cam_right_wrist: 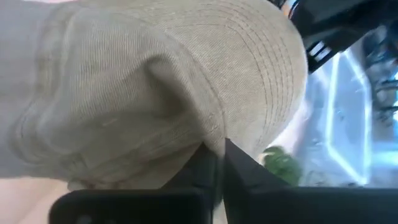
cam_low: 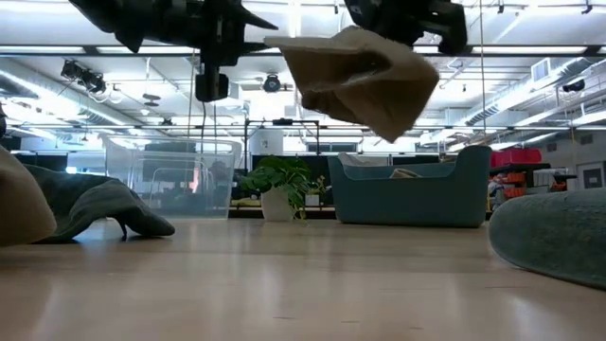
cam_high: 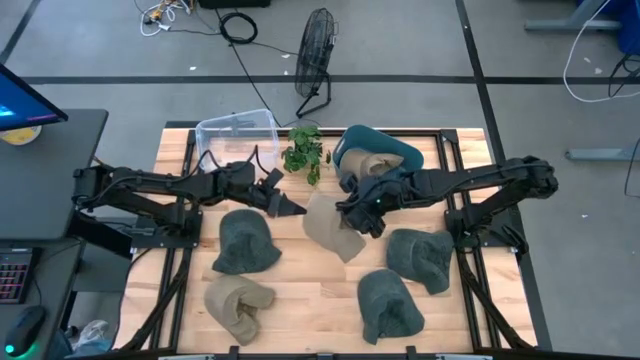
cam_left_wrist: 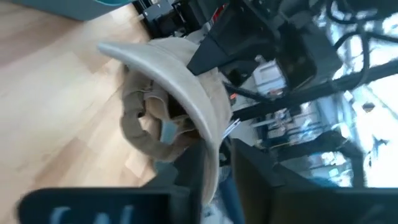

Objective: Pick & Place hat
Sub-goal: Put the bottom middle brown cap into the blue bin

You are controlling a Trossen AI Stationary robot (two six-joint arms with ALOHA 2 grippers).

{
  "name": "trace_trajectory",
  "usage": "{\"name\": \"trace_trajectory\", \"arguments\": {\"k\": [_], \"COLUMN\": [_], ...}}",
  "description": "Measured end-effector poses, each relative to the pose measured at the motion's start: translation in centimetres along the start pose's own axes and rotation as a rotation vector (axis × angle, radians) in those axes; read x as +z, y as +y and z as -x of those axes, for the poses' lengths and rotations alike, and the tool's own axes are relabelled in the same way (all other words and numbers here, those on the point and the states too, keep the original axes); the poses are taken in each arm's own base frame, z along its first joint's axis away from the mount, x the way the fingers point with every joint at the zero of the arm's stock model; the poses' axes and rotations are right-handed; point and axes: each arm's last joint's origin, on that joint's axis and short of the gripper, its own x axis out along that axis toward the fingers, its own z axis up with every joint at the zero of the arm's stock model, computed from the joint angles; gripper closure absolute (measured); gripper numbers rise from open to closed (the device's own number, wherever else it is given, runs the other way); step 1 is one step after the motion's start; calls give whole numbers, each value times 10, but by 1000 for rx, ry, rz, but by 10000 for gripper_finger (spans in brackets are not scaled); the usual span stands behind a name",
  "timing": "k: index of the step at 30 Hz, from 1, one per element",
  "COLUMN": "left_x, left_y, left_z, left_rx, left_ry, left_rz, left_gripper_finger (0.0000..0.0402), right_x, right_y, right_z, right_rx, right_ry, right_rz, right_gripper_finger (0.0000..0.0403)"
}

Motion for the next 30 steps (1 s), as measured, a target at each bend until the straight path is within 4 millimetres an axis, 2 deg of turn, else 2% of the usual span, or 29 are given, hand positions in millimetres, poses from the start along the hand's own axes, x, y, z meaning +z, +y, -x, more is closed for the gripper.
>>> {"name": "trace_trajectory", "arguments": {"k": [5,10,15,20,23,26,30], "left_x": [2,4,4,4,4,4,4], "left_y": [2,3,4,4,4,4,4], "left_z": [0,1,1,1,1,1,1], "left_rx": [40,81,84,86,87,87,87], "left_ry": [-44,-103,-106,-106,-105,-105,-105], "left_rz": [-44,-104,-107,-112,-122,-121,-121], "left_gripper_finger": [231,191,190,203,208,209,209], "right_x": [-7,-19,-49,-90,-114,-137,-161], "right_y": [6,5,-11,-35,-44,-45,-44], "right_z": [1,22,51,65,66,60,46], "right_rx": [46,-17,-91,-66,17,88,65], "right_ry": [90,282,498,630,640,612,614], "right_rz": [-89,-97,-91,48,141,172,205], "right_gripper_finger": [397,400,401,402,402,402,403]}}
